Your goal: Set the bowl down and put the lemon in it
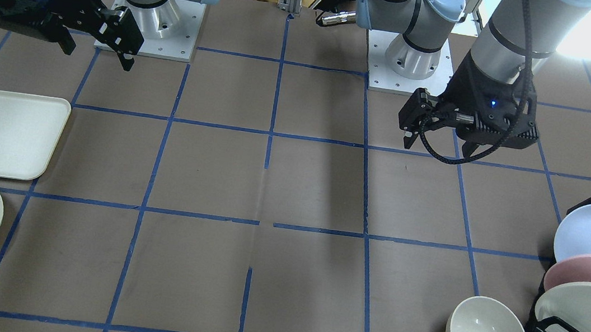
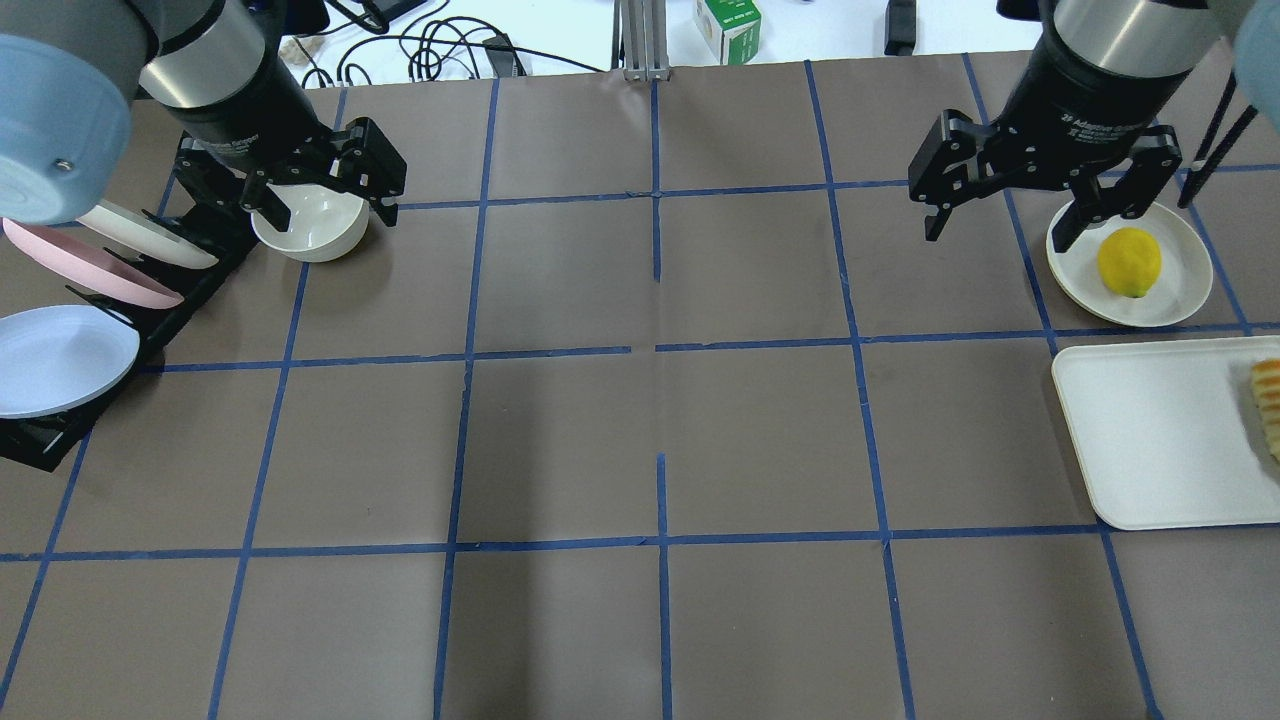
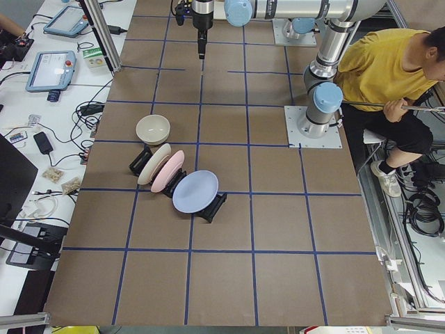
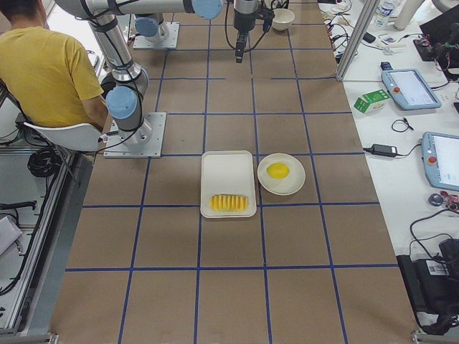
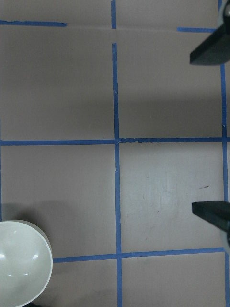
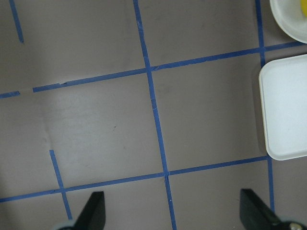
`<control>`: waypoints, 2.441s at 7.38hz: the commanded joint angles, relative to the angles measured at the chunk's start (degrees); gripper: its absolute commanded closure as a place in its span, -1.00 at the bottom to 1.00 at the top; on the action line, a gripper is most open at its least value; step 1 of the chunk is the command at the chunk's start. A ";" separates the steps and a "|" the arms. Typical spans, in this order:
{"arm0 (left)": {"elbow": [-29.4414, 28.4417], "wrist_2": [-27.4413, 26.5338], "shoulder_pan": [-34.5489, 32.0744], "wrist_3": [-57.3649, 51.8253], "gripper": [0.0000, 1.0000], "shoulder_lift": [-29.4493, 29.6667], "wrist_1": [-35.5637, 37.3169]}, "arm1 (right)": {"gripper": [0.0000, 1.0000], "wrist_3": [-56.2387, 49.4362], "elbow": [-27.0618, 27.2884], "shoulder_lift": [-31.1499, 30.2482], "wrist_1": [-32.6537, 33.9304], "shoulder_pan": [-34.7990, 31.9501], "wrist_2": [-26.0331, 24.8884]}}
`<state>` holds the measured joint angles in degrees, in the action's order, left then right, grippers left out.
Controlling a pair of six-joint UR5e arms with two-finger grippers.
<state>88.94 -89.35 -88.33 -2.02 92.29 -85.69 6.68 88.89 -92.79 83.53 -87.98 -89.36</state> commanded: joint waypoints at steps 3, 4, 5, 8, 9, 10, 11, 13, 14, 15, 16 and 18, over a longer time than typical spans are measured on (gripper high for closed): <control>-0.08 -0.03 0.35 -0.35 -1.00 -0.09 0.09 | -1.00 -0.62 0.40 0.32 0.05 -0.44 -0.20; -2.25 0.05 1.66 -2.09 -1.00 0.35 -0.26 | -1.00 -1.23 0.40 0.41 0.49 -0.09 -1.16; -2.89 0.23 5.32 -6.02 -1.00 2.79 0.17 | -1.00 -3.41 0.40 0.76 0.75 0.17 -1.95; -4.81 0.41 15.62 -14.05 -1.00 18.41 12.91 | -1.00 -4.83 0.40 8.99 6.51 12.42 -4.24; -7.78 0.32 17.03 -18.33 -1.00 22.81 13.44 | -1.00 -9.62 0.32 10.33 8.99 16.83 -3.89; -11.64 -0.29 17.48 -20.28 -1.00 26.94 13.80 | -1.00 -17.16 0.32 13.22 12.67 18.52 -3.98; -15.07 -0.30 17.66 -20.82 -1.00 32.03 16.06 | -1.00 -21.93 0.23 17.86 20.19 18.80 -4.50; -15.46 -0.30 17.84 -20.92 -1.00 35.06 16.43 | -1.00 -30.09 0.23 23.16 25.78 23.00 -4.42; -15.72 -0.30 17.93 -20.92 -1.00 36.55 17.74 | -1.00 -35.11 0.23 25.18 27.20 25.63 -4.24; -15.81 -0.04 19.49 -20.66 -1.00 37.43 17.93 | -1.00 -35.77 -0.38 28.59 31.56 26.53 -4.15; -15.29 0.31 20.29 -19.87 -1.00 37.96 17.93 | -1.00 -35.78 -0.47 31.67 36.39 26.63 -4.15; -14.50 0.49 20.30 -17.41 -0.78 38.06 18.19 | -1.00 -34.90 -0.56 35.55 37.67 26.63 -3.80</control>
<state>73.94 -89.01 -68.18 -20.51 130.16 -67.65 -28.44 88.43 -59.82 119.87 -61.43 -93.37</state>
